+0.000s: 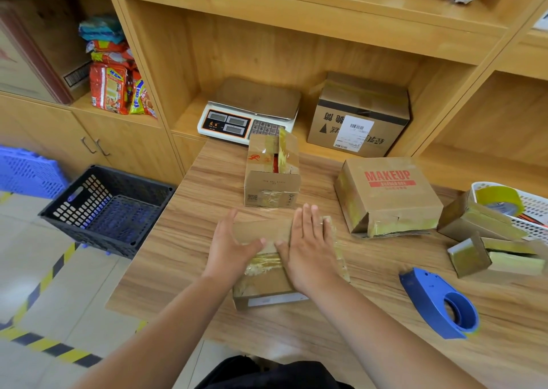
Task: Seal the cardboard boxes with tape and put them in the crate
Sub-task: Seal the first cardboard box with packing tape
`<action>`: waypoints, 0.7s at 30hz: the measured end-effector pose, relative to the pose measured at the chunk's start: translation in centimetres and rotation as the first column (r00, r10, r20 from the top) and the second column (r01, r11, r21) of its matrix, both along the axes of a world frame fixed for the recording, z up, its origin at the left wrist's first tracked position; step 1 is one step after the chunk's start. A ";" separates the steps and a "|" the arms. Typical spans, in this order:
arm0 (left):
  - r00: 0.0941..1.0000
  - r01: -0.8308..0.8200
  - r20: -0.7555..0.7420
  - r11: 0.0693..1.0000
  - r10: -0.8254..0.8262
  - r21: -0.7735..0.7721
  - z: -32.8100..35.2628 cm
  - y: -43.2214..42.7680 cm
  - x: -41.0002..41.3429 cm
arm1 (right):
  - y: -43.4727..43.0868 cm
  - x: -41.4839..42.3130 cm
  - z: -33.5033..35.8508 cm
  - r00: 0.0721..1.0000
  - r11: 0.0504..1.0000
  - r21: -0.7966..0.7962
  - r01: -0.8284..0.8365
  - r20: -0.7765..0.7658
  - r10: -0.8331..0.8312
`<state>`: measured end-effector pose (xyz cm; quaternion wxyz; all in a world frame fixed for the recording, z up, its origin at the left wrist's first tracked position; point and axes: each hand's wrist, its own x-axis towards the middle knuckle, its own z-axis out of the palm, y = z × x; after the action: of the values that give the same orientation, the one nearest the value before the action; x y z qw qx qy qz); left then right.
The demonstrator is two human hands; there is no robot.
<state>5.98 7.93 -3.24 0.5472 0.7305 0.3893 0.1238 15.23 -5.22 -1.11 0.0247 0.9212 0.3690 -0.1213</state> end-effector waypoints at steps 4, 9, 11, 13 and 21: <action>0.992 0.059 -0.102 0.982 -0.079 -0.182 -0.6 0.7 -1.6 | -2.2 1.8 0.4 0.997 0.996 -0.041 0.076 0.036 -0.075; 0.953 0.115 -0.278 0.992 -0.123 -0.045 -0.6 0.6 -1.5 | -5.0 4.2 0.5 0.969 0.968 0.058 0.244 -0.066 -0.240; 0.948 0.098 -0.309 0.993 -0.074 0.065 -0.3 0.2 -1.2 | -5.7 4.4 0.3 0.946 0.928 0.204 0.311 -0.156 -0.283; 0.955 0.064 -0.296 0.989 -0.023 0.131 -0.4 -0.2 -1.2 | -6.4 4.0 0.2 0.900 0.838 0.351 0.418 -0.284 -0.330; 0.968 -0.082 -0.228 0.993 0.100 0.084 -1.0 -0.1 -1.2 | -6.8 0.9 0.9 0.847 0.650 0.542 0.532 -0.341 -0.409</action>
<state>4.73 7.79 -4.29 0.4642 0.7412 0.4789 0.0769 16.15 -11.98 -0.21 -0.3454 0.9250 0.1355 -0.0823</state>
